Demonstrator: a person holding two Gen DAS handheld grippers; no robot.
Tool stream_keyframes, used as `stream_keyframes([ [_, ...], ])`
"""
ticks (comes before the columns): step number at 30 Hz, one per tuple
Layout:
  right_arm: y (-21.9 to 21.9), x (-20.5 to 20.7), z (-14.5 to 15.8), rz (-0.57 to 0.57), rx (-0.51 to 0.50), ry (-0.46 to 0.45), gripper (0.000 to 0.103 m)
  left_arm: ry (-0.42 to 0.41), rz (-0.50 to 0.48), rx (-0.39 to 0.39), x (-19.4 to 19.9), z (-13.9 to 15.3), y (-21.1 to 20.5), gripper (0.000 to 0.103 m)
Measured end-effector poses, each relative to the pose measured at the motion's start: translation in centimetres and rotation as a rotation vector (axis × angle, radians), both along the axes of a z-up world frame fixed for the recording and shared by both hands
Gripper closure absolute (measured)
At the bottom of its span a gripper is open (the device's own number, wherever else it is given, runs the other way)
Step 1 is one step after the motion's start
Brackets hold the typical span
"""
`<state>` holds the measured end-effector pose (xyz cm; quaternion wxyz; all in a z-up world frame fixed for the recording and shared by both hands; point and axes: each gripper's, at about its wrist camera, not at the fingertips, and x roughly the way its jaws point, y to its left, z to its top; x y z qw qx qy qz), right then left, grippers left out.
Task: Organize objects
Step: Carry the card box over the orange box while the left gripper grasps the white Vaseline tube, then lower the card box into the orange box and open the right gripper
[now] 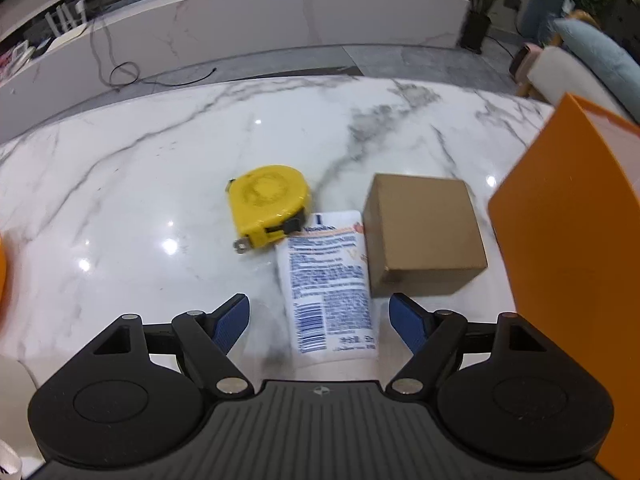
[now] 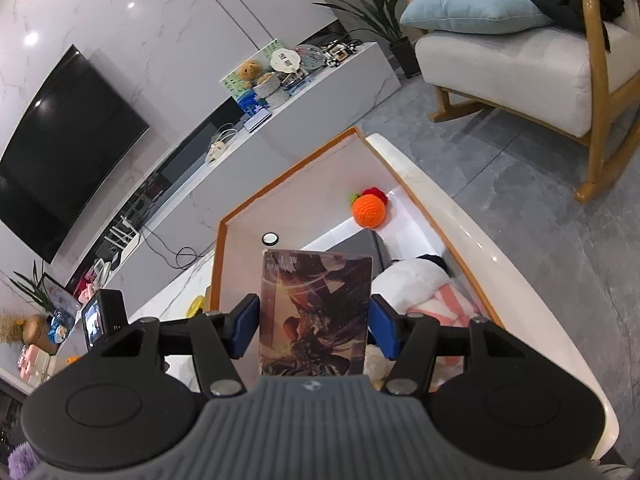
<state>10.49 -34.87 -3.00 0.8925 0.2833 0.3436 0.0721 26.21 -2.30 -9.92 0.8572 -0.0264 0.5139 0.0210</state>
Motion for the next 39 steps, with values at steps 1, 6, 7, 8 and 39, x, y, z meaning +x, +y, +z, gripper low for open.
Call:
stream_keyframes([
  [1,0.1,-0.1,0.1,0.001,-0.002,-0.003,0.042,0.004,-0.009,0.014,0.1,-0.2,-0.3,0.012],
  [6,0.6,-0.2,0.1,0.028,0.008,-0.006,0.042,-0.017,-0.044,0.03,0.3,-0.5,-1.2,0.024],
  [7,0.7,-0.1,0.1,0.03,0.008,-0.002,0.042,-0.024,-0.054,0.034,0.2,-0.4,-1.3,0.031],
  [8,0.8,-0.1,0.0,0.03,0.005,0.002,0.042,-0.028,-0.06,0.04,0.2,-0.4,-1.4,0.042],
  [39,0.3,-0.2,0.2,0.05,0.05,-0.041,0.042,-0.036,-0.135,0.064,-10.7,-0.5,-2.1,0.026],
])
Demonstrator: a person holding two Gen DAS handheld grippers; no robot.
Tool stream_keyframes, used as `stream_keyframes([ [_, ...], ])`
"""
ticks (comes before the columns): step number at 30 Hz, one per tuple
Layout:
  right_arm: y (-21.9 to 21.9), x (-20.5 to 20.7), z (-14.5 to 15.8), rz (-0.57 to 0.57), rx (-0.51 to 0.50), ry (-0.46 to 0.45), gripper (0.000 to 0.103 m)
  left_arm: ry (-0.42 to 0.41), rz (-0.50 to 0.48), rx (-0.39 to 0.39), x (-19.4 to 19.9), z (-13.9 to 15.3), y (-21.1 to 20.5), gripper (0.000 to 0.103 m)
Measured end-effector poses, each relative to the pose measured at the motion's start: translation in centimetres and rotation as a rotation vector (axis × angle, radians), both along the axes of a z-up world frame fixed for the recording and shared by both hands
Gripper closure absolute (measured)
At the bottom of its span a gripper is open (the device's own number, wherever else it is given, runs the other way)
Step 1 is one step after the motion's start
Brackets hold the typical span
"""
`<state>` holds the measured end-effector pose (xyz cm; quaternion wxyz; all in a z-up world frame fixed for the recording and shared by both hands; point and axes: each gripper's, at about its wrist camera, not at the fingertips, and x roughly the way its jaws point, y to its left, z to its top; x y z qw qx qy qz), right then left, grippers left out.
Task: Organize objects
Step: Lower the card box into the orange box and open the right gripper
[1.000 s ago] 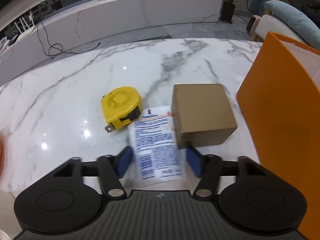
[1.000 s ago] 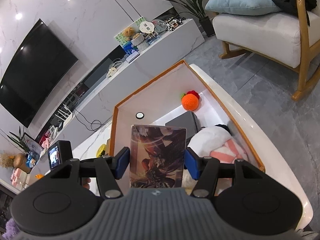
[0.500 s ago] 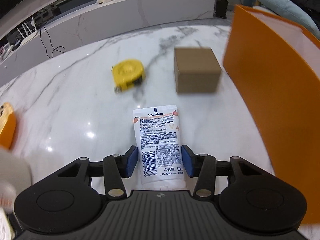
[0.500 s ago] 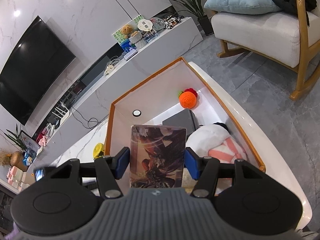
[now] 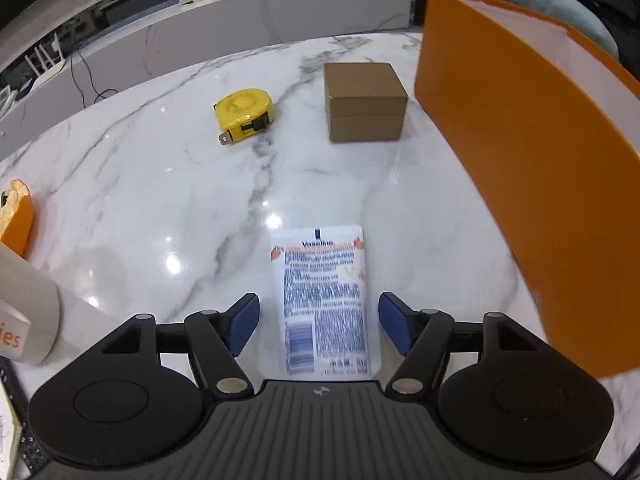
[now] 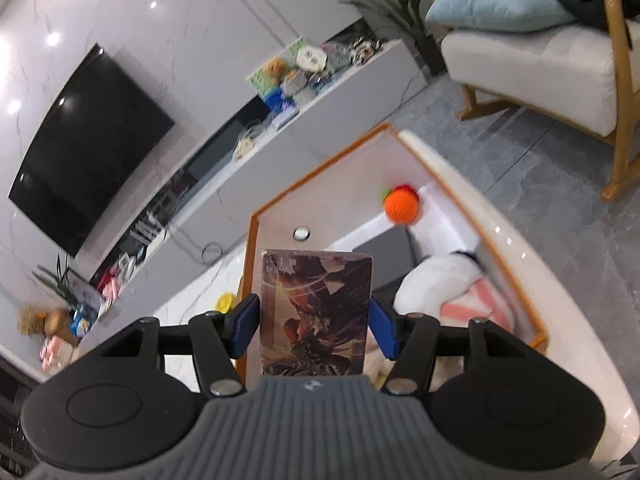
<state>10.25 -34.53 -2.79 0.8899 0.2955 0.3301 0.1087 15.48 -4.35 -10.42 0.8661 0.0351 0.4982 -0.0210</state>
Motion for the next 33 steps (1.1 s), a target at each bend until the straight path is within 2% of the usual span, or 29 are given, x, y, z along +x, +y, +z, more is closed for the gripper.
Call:
stream_keyframes([
  [1,-0.4,-0.1,0.0,-0.011,0.006,-0.002,0.042,-0.009,-0.004,-0.016,0.0,0.0,0.1,0.038],
  [2,-0.7,-0.2,0.1,-0.023,0.013,-0.002,0.042,-0.021,-0.013,-0.035,-0.2,0.0,0.2,0.044],
  [8,-2.6,-0.7,0.3,-0.136,-0.008,-0.004,0.042,-0.077,-0.032,-0.018,-1.2,-0.2,0.0,0.045],
  [13,-3.0,-0.7,0.6,-0.159,0.007,-0.018,0.042,-0.11,-0.026,-0.006,-2.4,-0.2,0.0,0.045],
  [15,-3.0,-0.5,0.7,-0.167,0.008,-0.026,0.042,-0.152,-0.041,0.001,-3.2,-0.2,-0.1,0.045],
  [18,-2.5,0.1,0.7,-0.166,-0.004,-0.031,0.042,-0.194,-0.029,-0.037,-4.1,-0.1,0.3,0.045],
  [22,-0.9,2.7,0.9,-0.073,-0.047,-0.015,0.042,-0.178,-0.024,-0.126,-4.0,0.4,1.6,0.045],
  [25,1.9,6.3,1.1,0.074,-0.108,0.021,0.042,-0.204,-0.018,-0.138,-4.3,1.2,2.3,0.045],
  [28,4.3,10.2,0.3,0.129,-0.124,0.093,0.042,-0.209,-0.016,-0.165,-4.4,1.7,3.2,0.045],
  [33,8.3,15.2,-2.0,0.199,-0.304,0.199,0.042,-0.23,0.012,-0.185,-4.8,2.3,4.5,0.045],
])
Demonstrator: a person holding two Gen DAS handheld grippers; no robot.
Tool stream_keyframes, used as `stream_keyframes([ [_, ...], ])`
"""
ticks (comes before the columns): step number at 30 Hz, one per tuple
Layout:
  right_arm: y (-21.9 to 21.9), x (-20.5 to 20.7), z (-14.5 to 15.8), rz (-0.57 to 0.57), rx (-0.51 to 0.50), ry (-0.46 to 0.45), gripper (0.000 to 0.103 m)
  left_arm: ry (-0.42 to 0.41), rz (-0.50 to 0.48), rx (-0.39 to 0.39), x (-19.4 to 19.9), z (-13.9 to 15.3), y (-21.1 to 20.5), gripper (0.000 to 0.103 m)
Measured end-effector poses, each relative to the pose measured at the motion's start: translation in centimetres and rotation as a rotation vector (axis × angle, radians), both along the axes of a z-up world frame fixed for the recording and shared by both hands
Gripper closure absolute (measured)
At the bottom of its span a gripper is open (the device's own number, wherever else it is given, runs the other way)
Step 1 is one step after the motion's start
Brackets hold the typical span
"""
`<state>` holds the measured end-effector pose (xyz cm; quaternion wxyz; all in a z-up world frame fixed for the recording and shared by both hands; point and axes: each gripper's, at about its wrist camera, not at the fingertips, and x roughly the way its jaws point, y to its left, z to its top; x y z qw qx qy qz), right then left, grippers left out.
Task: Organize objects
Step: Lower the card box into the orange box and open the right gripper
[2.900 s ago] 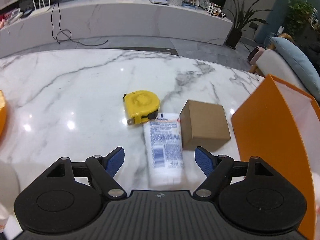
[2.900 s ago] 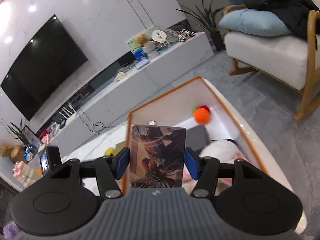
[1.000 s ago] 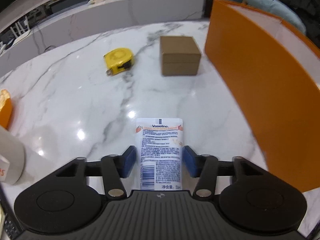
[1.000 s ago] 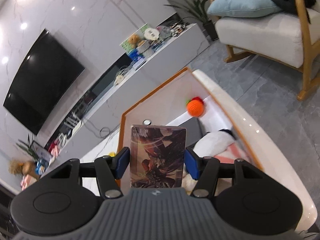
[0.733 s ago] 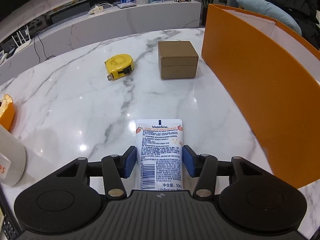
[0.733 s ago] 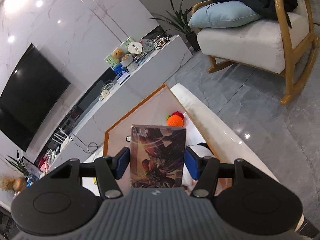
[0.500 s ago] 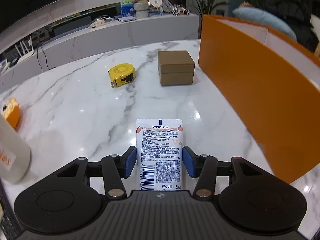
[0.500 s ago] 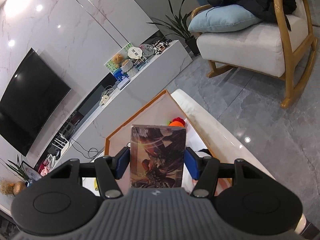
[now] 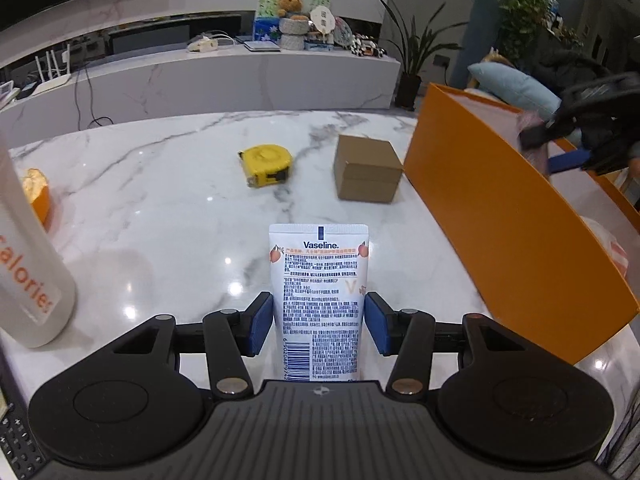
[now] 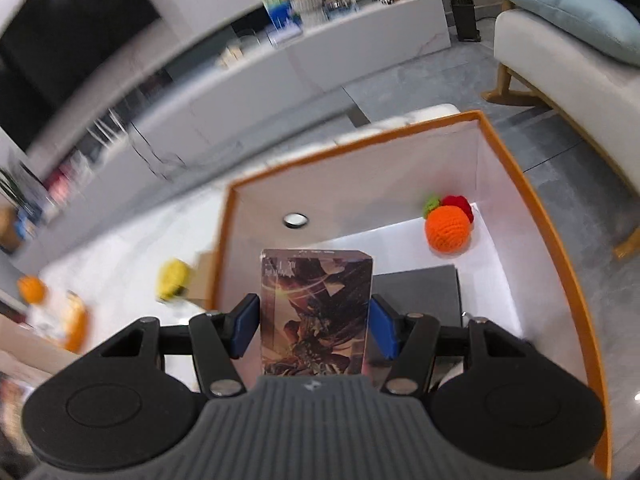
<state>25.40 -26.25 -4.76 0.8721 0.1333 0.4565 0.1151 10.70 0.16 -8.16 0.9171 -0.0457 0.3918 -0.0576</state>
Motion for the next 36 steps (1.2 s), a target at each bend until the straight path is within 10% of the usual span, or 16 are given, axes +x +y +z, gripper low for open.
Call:
stream_keyframes([
  [19,1.1,1.2,-0.8,0.197,-0.064,0.104,0.042,-0.028,-0.022,-0.025,-0.3,0.7,0.4,0.045],
  [36,3.3,2.8,-4.7,0.029,-0.084,0.136,0.041,-0.023,-0.01,-0.044,-0.3,0.9,0.9,0.044],
])
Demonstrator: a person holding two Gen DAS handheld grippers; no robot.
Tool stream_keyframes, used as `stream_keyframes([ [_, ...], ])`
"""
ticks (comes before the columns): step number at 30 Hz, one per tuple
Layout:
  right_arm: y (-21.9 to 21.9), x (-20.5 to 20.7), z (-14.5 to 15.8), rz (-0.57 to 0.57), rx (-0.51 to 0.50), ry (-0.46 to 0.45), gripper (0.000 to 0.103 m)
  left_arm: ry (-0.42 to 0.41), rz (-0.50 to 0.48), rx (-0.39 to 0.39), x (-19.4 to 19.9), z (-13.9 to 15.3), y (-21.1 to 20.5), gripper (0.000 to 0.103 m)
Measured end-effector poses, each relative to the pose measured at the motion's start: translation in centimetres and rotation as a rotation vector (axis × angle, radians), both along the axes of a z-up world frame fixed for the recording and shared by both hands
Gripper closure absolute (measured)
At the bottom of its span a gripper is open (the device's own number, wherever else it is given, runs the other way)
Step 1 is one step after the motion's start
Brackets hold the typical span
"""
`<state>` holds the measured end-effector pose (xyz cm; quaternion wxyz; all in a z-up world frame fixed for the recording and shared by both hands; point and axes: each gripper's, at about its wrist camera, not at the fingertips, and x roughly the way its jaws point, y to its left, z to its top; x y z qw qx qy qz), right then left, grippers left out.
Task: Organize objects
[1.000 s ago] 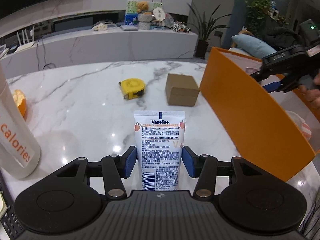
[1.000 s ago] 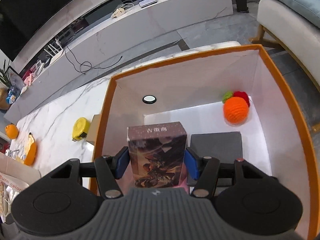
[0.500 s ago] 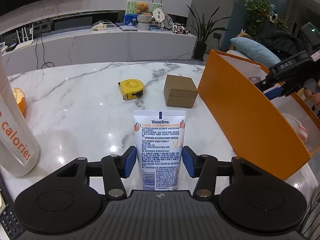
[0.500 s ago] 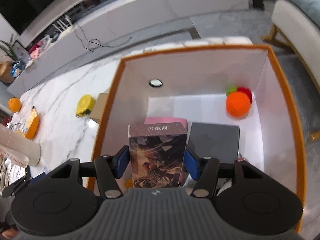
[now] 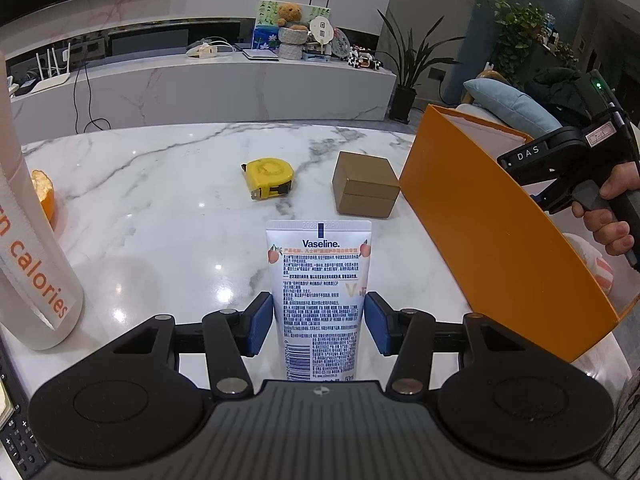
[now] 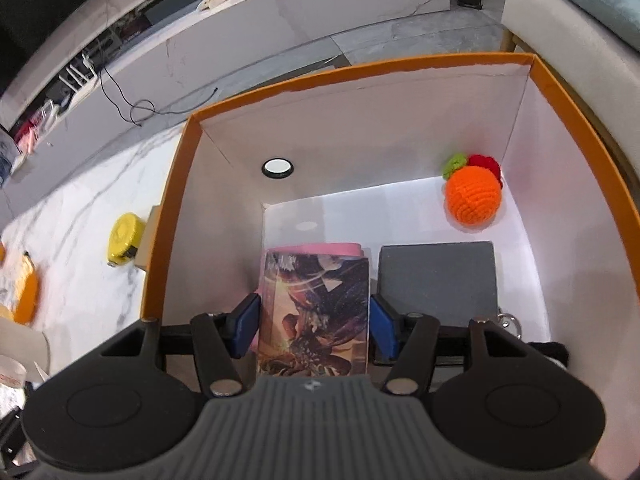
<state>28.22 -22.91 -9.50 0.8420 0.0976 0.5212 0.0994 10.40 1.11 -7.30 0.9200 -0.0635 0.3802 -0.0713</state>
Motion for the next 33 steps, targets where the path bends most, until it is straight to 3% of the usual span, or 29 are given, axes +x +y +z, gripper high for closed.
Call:
stream_keyframes([
  [2,-0.4,0.1,0.2,-0.006,0.018,0.013,0.033,-0.002,-0.001,0.002,-0.1,0.0,0.1,0.044],
  [3,-0.8,0.0,0.6,-0.009,0.042,0.002,0.017,-0.003,-0.003,0.001,-0.1,0.1,0.1,0.044],
  [7,-2.6,-1.7,4.1,-0.013,0.113,-0.135,0.014,-0.011,-0.011,-0.005,-0.1,0.4,0.1,0.044],
  [8,-3.4,-2.4,5.4,-0.02,0.114,-0.21,0.019,-0.013,-0.012,-0.007,-0.1,0.4,0.2,0.044],
  [10,-4.0,-2.4,6.9,-0.022,0.052,-0.277,0.044,-0.02,-0.015,-0.003,0.0,0.4,0.2,0.044],
  [12,-3.9,-0.5,7.3,-0.016,-0.098,-0.25,0.088,-0.021,-0.002,-0.005,0.0,0.4,0.5,0.044],
  [15,-3.6,2.9,6.2,0.055,-0.198,-0.178,0.103,-0.017,-0.003,-0.01,0.1,0.4,0.6,0.044],
  [18,-2.9,5.2,4.3,0.104,-0.314,-0.143,0.103,-0.019,-0.008,-0.002,0.3,0.4,0.4,0.044],
  [25,-1.2,7.4,0.6,0.184,-0.425,-0.112,0.103,-0.023,-0.016,0.004,0.1,0.3,0.5,0.044],
  [29,-1.1,7.7,-0.3,0.129,-0.571,-0.092,0.103,-0.024,-0.018,0.007,0.1,0.3,0.4,0.044],
  [33,-1.9,7.9,-0.2,0.113,-0.578,0.014,0.103,-0.029,-0.022,0.017,-0.1,0.3,0.3,0.044],
])
